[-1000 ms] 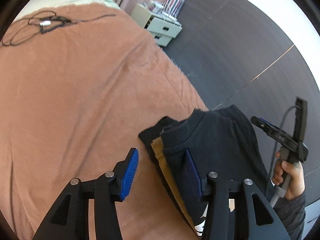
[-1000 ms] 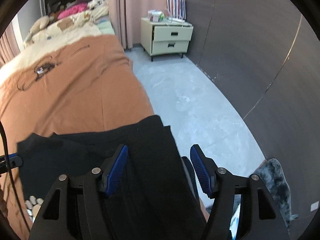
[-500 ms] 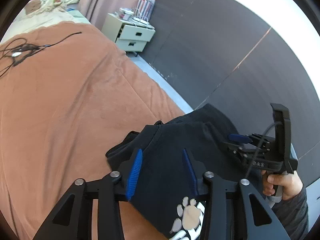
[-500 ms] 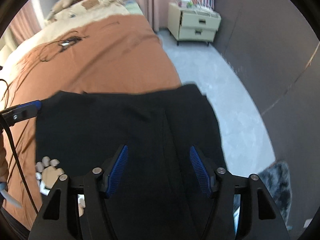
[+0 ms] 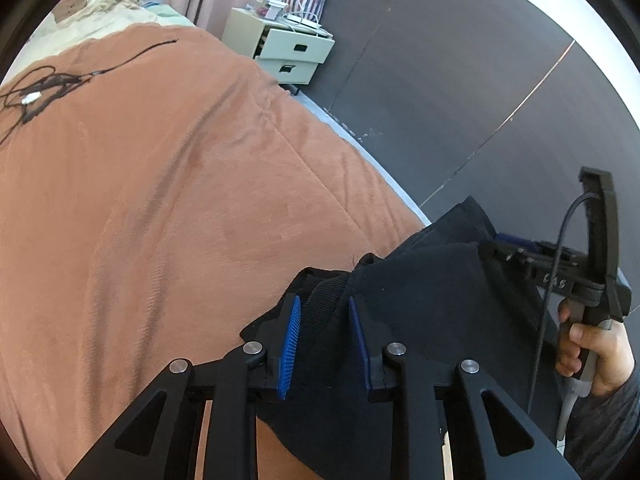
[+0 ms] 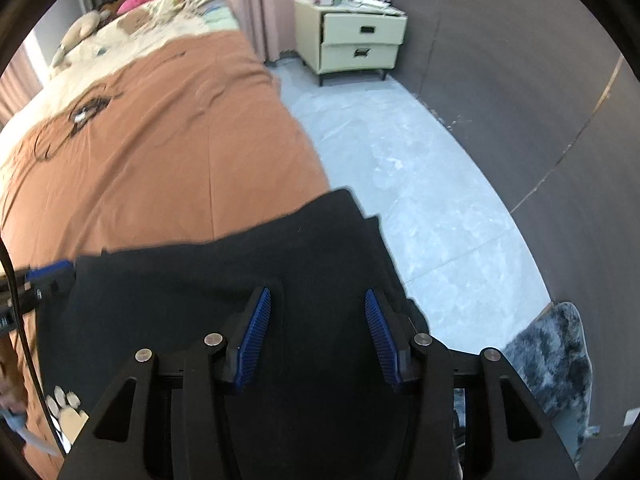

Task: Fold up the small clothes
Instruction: 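Lower the held shirt onto the bed with both grippers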

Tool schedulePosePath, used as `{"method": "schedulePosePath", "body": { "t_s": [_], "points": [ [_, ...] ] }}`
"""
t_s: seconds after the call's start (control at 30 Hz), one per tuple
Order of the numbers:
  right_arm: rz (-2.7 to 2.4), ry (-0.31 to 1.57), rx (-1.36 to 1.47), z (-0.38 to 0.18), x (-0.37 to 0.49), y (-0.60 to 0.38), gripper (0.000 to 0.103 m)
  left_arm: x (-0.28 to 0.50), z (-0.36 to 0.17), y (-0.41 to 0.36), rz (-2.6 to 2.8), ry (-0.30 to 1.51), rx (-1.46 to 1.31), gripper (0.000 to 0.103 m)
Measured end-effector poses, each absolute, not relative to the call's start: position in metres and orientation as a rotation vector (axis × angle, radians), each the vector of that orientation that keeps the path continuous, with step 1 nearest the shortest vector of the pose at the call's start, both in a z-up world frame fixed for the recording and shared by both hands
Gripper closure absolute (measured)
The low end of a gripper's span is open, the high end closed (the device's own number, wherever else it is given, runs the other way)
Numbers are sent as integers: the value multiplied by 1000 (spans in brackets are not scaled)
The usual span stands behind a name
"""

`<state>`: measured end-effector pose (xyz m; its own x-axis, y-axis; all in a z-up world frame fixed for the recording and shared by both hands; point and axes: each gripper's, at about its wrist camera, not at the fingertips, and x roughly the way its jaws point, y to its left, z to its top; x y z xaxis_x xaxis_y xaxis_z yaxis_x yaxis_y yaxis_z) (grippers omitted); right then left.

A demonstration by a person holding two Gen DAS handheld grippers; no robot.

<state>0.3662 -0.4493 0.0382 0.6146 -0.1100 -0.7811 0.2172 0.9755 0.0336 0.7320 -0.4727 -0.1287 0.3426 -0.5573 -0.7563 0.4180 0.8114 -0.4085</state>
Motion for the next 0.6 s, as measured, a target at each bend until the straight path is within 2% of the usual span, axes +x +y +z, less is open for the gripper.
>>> {"method": "schedulePosePath", "body": {
  "t_s": [0.2,0.27,0.33,0.6],
  "points": [
    [-170,866,117,59,308,-473,60,718,-113,-467,-619,1026,-140,76],
    [-154,860,129,64,290,-471,64,709,-107,-469,-622,1020,-131,76],
    [-160,858,133,62,271,-475,65,699,-103,-471,-634,1014,-120,76],
    [-157,818,153,57,214,-420,68,655,-99,-478,-679,1030,-112,76]
  ]
}}
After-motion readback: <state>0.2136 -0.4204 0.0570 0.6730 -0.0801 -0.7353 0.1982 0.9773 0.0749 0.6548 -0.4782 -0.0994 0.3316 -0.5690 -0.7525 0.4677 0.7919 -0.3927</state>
